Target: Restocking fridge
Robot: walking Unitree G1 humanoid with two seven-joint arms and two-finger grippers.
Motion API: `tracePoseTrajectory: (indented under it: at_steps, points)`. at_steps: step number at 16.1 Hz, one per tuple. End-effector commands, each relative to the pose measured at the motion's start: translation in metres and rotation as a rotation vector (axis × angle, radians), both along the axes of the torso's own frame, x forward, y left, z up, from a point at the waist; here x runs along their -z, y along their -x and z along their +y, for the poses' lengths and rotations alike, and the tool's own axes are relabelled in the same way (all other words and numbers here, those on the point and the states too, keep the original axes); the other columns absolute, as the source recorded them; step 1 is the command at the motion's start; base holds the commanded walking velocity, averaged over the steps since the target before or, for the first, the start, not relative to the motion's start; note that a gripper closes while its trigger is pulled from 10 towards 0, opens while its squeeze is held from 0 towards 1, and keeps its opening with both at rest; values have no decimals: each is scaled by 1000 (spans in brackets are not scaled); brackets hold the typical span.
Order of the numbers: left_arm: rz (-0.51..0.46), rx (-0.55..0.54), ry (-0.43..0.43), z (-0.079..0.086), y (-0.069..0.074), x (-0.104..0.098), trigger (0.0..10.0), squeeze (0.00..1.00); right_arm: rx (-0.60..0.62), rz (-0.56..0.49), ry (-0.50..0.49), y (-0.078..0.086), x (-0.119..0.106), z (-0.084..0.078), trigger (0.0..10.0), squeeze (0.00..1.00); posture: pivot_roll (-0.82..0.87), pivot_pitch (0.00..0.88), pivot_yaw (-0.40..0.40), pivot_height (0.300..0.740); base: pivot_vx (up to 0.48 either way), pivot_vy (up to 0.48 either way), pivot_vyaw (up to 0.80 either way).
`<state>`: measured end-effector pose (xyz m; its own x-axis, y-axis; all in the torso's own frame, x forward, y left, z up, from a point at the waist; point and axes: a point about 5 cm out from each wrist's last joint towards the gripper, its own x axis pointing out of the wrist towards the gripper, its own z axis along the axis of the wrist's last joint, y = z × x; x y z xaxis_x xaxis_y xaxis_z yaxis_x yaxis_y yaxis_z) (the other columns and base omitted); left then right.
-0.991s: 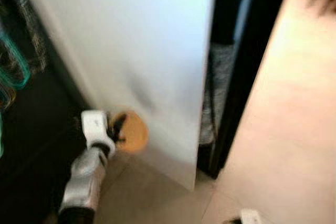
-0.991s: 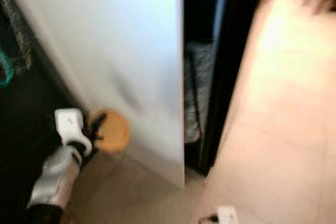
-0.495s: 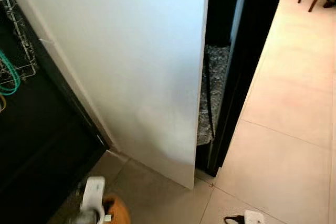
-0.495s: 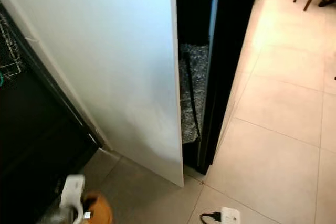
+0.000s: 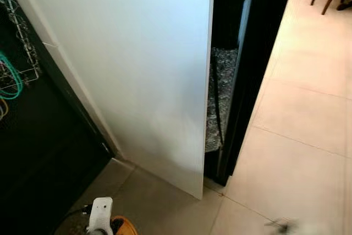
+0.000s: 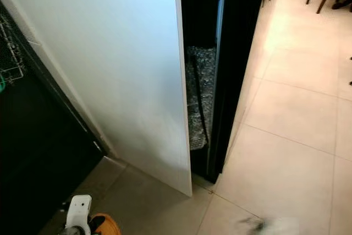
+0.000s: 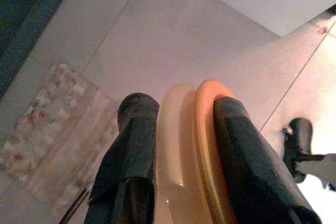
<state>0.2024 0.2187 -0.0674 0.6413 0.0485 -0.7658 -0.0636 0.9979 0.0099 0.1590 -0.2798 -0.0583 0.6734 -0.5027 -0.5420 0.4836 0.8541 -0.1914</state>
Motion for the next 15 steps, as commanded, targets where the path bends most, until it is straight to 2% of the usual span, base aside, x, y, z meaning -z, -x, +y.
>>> tracePoseTrajectory:
  at_steps: [1,2,3,4,6,7,9,10,11,13,15]
  points:
    - [16,-3,-15,4,6,2,10000,0,-8,-90,5,-14,-9,2,10000,0,-46,18,69,740,0,0,0]
    - [21,-10,-15,5,7,3,10000,0,-19,-148,33,-24,-19,-1,10000,0,-52,14,68,740,0,0,0]
    - [32,-27,-16,7,13,6,10000,0,-91,-322,104,-56,-48,2,10000,0,-57,6,68,740,0,0,0]
    - [49,-36,-19,9,19,8,10000,0,-187,-502,145,-86,-80,18,10000,0,-57,1,67,740,0,0,0]
    - [70,-43,-25,13,28,11,10000,0,-278,-612,114,-106,-101,43,10000,0,-54,0,66,740,0,0,0]
    - [79,-48,-28,16,31,12,10000,0,-328,-672,76,-114,-112,62,10000,0,-62,0,69,740,0,0,0]
    - [96,-53,-35,20,37,14,10000,0,-475,-748,-14,-124,-129,117,10000,0,-66,0,70,740,0,0,0]
    - [97,-54,-37,21,37,14,10000,0,-489,-767,-43,-124,-134,130,10000,0,-61,0,68,740,0,0,0]
    - [99,-58,-37,22,38,14,10000,0,-535,-784,-77,-126,-141,151,10000,0,-48,15,67,740,0,0,0]
    - [100,-65,-34,24,39,14,10000,0,-522,-809,-101,-128,-148,163,10000,0,-45,24,68,740,0,0,0]
    - [102,-67,-29,27,40,14,10000,0,-357,-778,-44,-128,-153,142,10000,0,-46,33,68,740,0,0,0]
